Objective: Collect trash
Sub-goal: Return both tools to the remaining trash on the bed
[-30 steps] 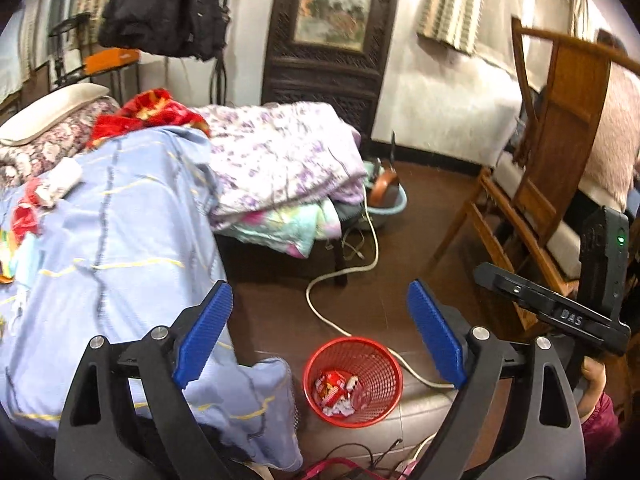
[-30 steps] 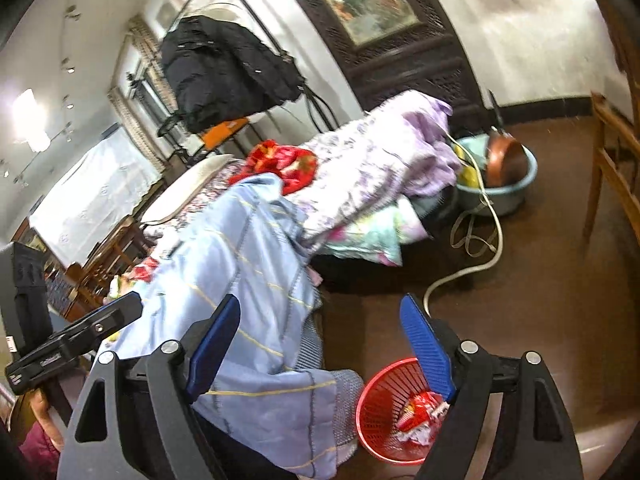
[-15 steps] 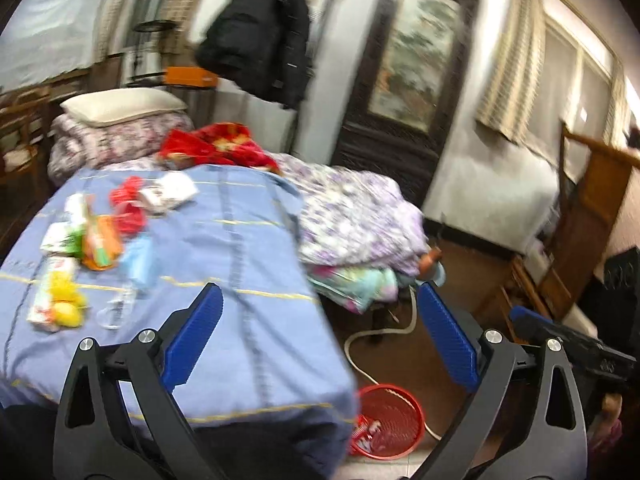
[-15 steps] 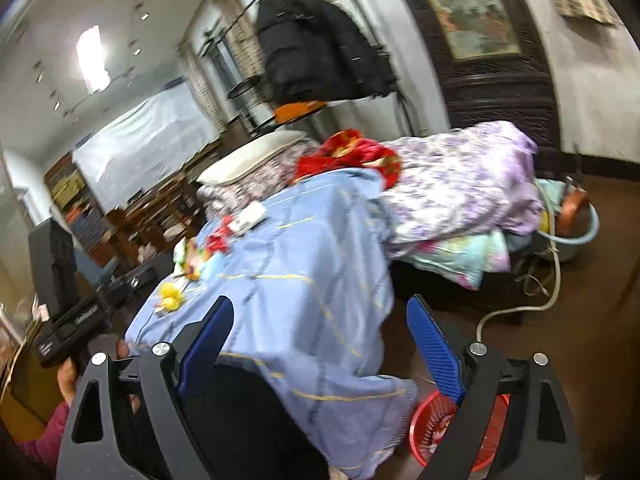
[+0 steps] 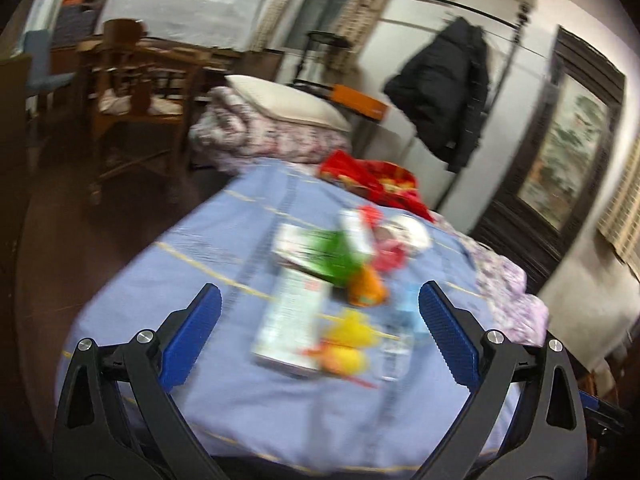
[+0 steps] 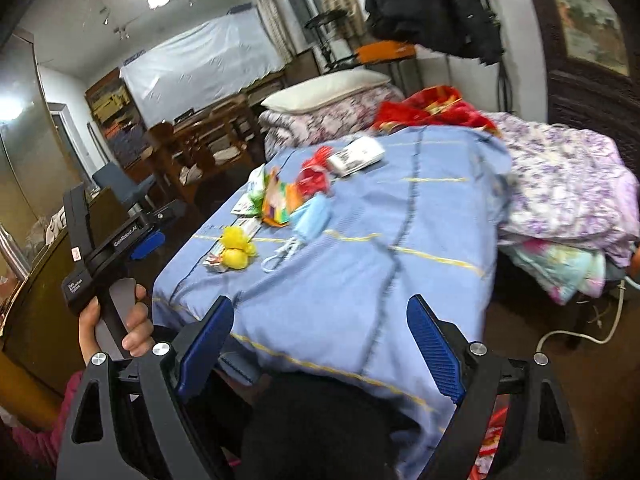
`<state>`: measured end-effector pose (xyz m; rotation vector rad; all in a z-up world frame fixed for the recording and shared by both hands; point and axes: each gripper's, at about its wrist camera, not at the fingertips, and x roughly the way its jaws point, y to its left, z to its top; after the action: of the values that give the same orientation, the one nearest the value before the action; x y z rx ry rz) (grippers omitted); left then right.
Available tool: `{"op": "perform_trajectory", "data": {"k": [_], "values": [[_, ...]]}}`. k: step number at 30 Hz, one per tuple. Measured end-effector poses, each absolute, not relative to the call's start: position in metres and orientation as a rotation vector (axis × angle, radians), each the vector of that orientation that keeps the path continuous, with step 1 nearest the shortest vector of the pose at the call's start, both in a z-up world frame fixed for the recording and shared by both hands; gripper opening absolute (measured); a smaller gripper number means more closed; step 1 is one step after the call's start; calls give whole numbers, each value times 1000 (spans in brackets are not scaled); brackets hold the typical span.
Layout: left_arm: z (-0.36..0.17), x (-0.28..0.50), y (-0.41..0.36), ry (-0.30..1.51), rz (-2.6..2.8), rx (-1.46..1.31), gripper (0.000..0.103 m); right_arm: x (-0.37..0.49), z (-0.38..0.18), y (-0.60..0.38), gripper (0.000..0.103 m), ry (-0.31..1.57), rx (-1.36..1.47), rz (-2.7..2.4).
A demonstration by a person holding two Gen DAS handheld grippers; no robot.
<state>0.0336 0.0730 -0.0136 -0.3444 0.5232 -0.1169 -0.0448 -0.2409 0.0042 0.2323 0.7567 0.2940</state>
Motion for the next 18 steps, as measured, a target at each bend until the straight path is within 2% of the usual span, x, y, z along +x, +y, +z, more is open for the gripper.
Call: {"op": "perform_trajectory", "data": {"k": [3, 8, 18], "values": [[-26, 37, 108, 526, -47, -364, 95, -21, -4, -211, 87, 784, 230, 338], [-46, 38, 150, 565, -48, -521, 95, 18, -18, -150, 79, 816, 161, 420], [-51, 49, 148, 604, -109, -529, 95, 83, -48, -84, 71, 868, 145, 448]]}}
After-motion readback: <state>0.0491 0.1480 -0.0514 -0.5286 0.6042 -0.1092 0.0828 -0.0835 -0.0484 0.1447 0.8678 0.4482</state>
